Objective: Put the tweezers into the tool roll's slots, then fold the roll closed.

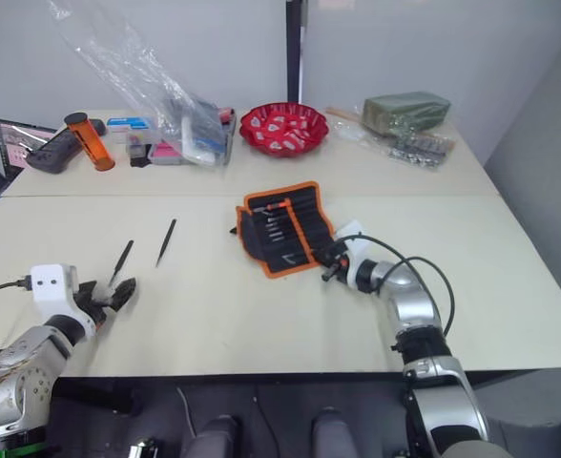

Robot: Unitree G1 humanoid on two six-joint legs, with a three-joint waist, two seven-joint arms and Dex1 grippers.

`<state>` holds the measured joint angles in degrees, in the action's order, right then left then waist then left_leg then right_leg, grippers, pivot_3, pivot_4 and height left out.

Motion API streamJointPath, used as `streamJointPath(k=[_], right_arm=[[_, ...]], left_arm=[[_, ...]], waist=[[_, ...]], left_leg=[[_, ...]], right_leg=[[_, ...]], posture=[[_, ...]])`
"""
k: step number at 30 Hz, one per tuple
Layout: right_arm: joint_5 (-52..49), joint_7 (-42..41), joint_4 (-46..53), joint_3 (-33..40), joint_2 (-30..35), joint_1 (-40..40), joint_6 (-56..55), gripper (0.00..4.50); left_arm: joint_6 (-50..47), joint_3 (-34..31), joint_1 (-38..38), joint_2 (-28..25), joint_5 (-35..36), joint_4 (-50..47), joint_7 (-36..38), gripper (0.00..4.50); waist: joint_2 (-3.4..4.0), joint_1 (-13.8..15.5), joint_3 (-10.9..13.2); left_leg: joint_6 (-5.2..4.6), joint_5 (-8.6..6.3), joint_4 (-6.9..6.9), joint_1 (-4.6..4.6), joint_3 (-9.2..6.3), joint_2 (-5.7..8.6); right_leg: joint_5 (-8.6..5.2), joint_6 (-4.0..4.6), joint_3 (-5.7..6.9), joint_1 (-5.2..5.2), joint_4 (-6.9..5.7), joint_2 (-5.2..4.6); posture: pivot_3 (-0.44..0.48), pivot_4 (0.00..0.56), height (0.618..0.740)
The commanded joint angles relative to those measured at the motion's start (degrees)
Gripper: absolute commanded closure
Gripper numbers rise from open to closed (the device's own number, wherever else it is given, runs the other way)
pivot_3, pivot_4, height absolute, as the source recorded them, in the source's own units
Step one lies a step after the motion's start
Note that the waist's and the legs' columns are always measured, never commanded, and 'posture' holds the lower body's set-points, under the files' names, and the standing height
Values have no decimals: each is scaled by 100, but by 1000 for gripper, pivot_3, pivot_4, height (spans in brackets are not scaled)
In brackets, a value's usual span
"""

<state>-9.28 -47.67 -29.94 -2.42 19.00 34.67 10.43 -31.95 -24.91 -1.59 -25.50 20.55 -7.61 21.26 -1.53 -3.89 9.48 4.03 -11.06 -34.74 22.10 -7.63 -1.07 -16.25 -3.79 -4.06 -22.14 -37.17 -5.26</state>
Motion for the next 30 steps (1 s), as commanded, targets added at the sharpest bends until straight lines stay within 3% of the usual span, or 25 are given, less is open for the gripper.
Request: streamJointPath(k=[1,14,30], right_arm=[[26,-72,-42,-73,-6,24,54,4500],[-9,-51,243,-25,58,-101,165,4500],[-412,79,1340,116,-18,-100,631,4500]], left_arm=[[347,84,-226,-176,-162,400,50,289],[609,390,-479,-133,-421,1032,-39,4437],[455,-4,-415,-250,-91,432,-109,4437]], waist=[[0,4,0],[5,8,-3],[10,39,1]], left_leg=[[0,0,0,0,0,0],[0,0,-1,-2,0,2],[0,0,-1,8,-1,2]], right_leg=[[0,0,0,0,0,0],[0,-1,0,2,-1,-3],[0,-2,1,-5,0,-3]], posture=[[0,150,740],[0,150,740],[0,150,740]])
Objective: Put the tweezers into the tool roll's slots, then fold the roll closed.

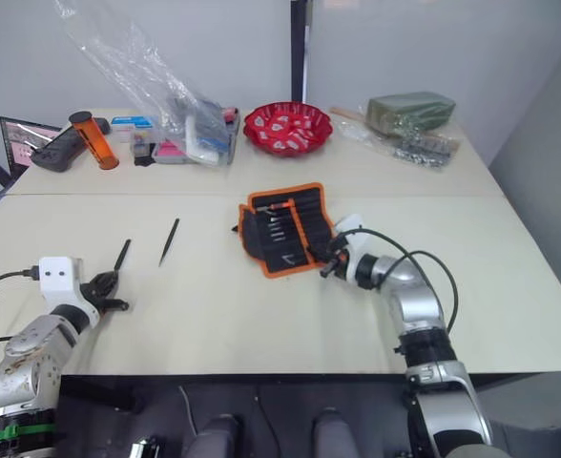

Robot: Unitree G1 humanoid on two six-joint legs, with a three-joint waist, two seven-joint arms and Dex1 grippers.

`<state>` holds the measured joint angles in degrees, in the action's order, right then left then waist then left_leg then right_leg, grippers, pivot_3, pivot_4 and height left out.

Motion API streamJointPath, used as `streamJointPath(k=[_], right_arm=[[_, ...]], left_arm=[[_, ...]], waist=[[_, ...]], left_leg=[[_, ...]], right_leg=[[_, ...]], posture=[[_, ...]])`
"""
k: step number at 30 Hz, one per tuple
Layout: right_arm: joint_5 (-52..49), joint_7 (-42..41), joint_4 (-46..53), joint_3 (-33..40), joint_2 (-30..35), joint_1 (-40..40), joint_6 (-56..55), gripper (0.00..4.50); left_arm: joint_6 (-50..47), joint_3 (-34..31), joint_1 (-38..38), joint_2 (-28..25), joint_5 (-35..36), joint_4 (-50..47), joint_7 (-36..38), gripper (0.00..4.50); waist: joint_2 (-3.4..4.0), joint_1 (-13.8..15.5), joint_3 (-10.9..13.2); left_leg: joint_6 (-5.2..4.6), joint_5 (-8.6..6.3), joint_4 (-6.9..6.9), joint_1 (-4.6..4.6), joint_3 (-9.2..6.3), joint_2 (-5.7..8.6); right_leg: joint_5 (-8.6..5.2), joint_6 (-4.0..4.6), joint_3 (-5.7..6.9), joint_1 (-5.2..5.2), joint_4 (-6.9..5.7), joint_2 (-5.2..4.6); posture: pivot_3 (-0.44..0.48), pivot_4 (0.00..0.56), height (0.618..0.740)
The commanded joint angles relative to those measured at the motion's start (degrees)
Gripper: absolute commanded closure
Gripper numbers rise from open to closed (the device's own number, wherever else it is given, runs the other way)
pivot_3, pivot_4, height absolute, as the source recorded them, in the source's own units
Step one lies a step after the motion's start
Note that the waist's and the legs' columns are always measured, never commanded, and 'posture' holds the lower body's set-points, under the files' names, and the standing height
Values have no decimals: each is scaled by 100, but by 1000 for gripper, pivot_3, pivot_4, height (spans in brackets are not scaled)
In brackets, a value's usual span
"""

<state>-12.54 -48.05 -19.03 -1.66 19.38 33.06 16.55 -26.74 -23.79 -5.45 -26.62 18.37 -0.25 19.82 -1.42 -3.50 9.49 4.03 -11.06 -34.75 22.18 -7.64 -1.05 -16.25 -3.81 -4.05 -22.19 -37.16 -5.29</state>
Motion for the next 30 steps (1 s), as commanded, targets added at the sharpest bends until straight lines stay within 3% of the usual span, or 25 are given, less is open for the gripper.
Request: streamJointPath(k=[1,9,14,18,23,30], right_arm=[[-63,154,253,23,-81,41,17,4500],[106,625,-161,65,-283,-212,-302,4500],[216,823,-354,-32,-436,-374,-535,4500],[261,1042,-445,40,-494,-416,-587,4500],[347,1094,-547,-14,-454,-491,-620,4500],[326,1236,-524,60,-443,-562,-620,4500]], left_arm=[[-97,-116,-62,-160,160,-363,54,4437],[-889,436,-922,-894,553,-1131,778,4437],[-1208,1309,-1681,-1583,725,-1232,1913,4437],[-1099,2258,-2701,-1861,483,-763,2799,4437],[-227,3761,-4668,-1415,-578,1070,3818,4437],[744,4804,-5633,-428,-1501,2851,4622,4437]], waist=[[0,1,0],[-1,85,3],[2,65,5],[2,48,5],[1,76,5],[4,58,4]], left_leg=[[0,0,0,1,0,0],[0,0,-6,11,-3,3],[0,0,3,6,-1,1],[0,0,0,7,-2,1],[1,1,-5,3,-1,3],[0,1,-4,7,-2,3]], right_leg=[[0,0,0,-1,0,0],[1,-1,3,-3,3,-2],[0,-2,2,-4,4,2],[0,-2,3,-4,4,3],[-2,-6,4,2,6,4],[-4,-9,3,1,4,3]], posture=[[0,150,740],[0,150,740],[0,150,740],[0,150,740],[0,150,740],[0,150,740]])
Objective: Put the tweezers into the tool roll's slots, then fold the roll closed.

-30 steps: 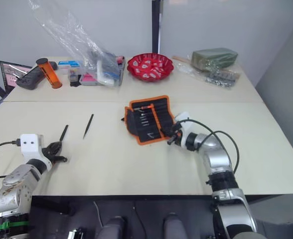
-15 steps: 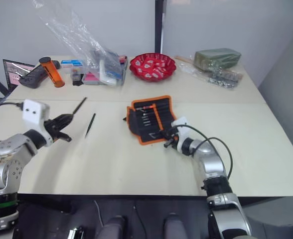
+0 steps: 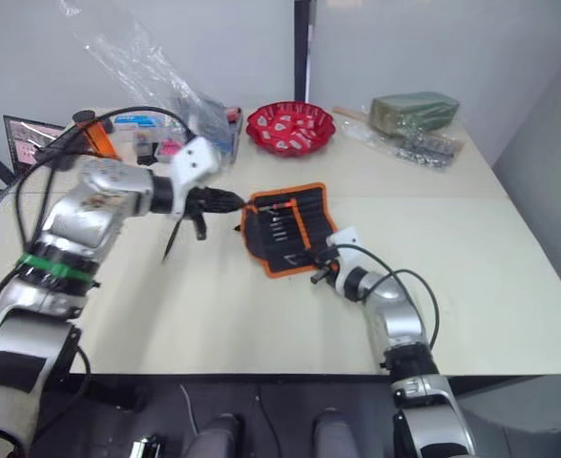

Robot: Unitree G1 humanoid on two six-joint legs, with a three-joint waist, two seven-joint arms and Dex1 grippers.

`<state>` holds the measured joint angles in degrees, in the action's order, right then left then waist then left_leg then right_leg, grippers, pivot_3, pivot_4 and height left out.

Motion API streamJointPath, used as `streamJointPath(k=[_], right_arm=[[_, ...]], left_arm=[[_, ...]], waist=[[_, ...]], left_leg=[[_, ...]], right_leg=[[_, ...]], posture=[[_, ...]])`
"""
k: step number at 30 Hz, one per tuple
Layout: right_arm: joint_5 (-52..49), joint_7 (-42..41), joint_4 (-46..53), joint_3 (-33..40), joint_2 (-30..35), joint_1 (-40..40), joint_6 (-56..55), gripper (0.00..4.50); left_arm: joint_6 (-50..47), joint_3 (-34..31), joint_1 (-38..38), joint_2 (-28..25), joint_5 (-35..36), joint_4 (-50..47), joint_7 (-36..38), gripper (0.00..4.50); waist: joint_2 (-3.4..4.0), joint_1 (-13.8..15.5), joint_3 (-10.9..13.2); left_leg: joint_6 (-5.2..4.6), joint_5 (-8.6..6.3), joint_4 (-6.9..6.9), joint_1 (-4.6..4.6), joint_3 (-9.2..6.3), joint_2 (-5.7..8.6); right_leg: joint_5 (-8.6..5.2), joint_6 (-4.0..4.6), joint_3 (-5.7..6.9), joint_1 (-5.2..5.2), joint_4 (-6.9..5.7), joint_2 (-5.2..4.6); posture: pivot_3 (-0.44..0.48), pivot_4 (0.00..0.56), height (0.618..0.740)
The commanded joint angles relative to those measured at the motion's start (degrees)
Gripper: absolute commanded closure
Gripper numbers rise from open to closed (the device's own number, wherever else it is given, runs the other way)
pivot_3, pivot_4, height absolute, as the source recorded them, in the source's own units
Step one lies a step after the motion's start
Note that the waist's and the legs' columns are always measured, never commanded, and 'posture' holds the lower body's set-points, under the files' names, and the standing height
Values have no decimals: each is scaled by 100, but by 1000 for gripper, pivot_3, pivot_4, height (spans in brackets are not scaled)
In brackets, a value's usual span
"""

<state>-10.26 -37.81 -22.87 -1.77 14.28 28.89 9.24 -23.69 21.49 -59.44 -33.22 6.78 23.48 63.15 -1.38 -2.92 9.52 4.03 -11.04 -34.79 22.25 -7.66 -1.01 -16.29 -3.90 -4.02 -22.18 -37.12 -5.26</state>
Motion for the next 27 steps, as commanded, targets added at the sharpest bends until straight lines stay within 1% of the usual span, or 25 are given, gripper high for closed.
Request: streamJointPath(k=[1,4,7,12,20,27], right_arm=[[96,225,-123,69,66,-158,115,4500],[80,271,-45,90,86,-193,139,4500],[58,321,29,157,149,-245,161,4500],[17,283,48,191,254,-262,187,4500],[22,257,20,148,273,-257,211,4500],[25,245,40,115,263,-239,265,4500]], left_arm=[[549,343,-344,416,-457,799,283,4437],[865,431,-610,859,-779,1660,143,4437],[1009,402,-679,1116,-978,2061,67,4437],[1149,263,-611,1200,-1100,2177,110,4437],[1106,11,-512,1053,-1194,2213,38,4437],[1119,-68,-334,1259,-1218,2240,-67,4437]], waist=[[0,1,0],[-1,17,1],[-1,18,1],[-2,42,1],[-2,44,1],[-2,50,1]], left_leg=[[0,0,-2,2,0,1],[0,0,-8,4,0,1],[-1,0,-9,6,-1,3],[-1,0,-11,10,-3,6],[-1,0,-12,10,-4,7],[-1,0,-14,10,-6,8]], right_leg=[[0,0,0,0,0,0],[-1,-3,0,0,-1,0],[-11,-21,0,0,-1,-2],[-10,-23,0,0,0,-4],[-9,-24,0,0,-1,-5],[-7,-22,0,2,-2,-5]], posture=[[0,150,740],[0,150,740],[0,150,740],[0,150,740],[0,150,740],[0,150,740]])
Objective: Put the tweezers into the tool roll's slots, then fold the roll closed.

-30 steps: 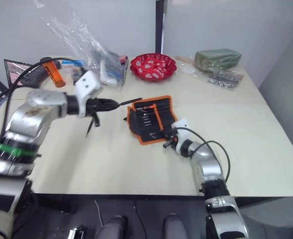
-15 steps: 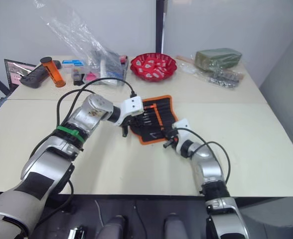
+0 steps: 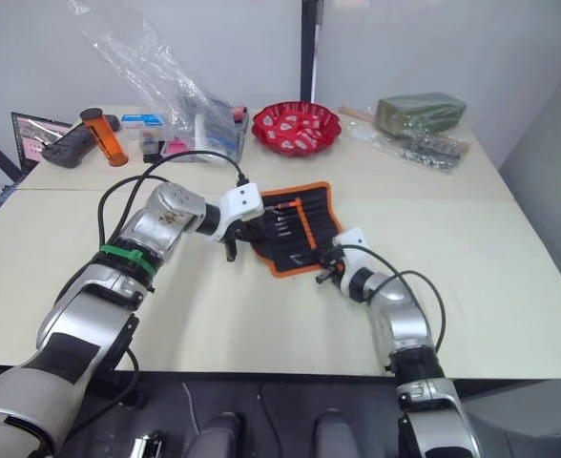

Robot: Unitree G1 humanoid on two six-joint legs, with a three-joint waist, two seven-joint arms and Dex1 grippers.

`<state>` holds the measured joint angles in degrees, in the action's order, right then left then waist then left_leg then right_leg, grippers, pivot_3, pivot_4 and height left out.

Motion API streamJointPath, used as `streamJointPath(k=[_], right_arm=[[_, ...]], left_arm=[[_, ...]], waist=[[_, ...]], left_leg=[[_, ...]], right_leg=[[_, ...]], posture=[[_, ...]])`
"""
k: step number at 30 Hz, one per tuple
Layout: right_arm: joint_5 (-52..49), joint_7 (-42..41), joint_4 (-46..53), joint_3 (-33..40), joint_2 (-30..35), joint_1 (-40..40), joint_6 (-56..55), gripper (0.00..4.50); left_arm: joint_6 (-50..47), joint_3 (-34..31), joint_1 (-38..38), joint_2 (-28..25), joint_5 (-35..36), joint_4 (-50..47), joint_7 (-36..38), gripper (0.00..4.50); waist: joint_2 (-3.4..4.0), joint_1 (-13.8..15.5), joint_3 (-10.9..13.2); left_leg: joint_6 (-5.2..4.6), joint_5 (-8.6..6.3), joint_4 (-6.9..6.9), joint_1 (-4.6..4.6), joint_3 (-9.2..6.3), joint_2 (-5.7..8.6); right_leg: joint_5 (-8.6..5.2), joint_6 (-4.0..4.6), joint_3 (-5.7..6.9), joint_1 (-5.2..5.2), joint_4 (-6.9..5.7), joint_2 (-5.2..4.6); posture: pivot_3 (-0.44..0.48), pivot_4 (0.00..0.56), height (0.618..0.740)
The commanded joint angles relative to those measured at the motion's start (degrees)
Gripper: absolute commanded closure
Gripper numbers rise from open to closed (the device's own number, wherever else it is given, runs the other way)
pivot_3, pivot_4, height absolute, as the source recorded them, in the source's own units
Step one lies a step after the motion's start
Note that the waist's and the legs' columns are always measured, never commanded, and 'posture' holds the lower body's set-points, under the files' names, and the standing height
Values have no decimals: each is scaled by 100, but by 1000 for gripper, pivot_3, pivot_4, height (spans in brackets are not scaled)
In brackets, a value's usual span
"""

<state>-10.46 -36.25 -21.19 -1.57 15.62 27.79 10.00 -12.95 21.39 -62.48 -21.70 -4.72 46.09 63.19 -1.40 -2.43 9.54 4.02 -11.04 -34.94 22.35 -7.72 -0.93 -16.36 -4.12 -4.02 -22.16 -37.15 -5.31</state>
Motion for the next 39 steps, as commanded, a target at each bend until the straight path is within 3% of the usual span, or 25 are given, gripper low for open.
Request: streamJointPath(k=[1,13,20,27,39], right_arm=[[45,87,-120,92,131,-130,198,4500],[26,103,210,53,132,-394,365,4500],[34,120,203,84,146,-377,396,4500],[59,127,93,19,52,-278,368,4500],[201,363,28,-43,25,-416,491,4500]], left_arm=[[60,-55,-32,140,-92,13,-99,4437],[214,-67,-176,570,-208,387,-24,4437],[222,-80,-179,397,-283,273,160,4437],[431,-259,-409,568,-318,737,-377,4437],[1093,-249,-930,1024,-567,1712,-622,4437]], waist=[[0,4,0],[0,16,0],[0,-6,0],[0,-5,0],[0,-16,0]], left_leg=[[0,0,-1,1,0,0],[0,0,-3,4,-5,5],[0,0,-2,3,-5,5],[0,0,-4,3,-6,5],[0,0,-8,0,-6,6]], right_leg=[[0,0,0,0,0,0],[1,0,0,2,0,-1],[1,1,0,2,0,-1],[1,0,0,2,0,-1],[-1,-4,-1,4,-3,0]], posture=[[0,150,740],[0,150,740],[0,150,740],[0,150,740],[0,150,740]])
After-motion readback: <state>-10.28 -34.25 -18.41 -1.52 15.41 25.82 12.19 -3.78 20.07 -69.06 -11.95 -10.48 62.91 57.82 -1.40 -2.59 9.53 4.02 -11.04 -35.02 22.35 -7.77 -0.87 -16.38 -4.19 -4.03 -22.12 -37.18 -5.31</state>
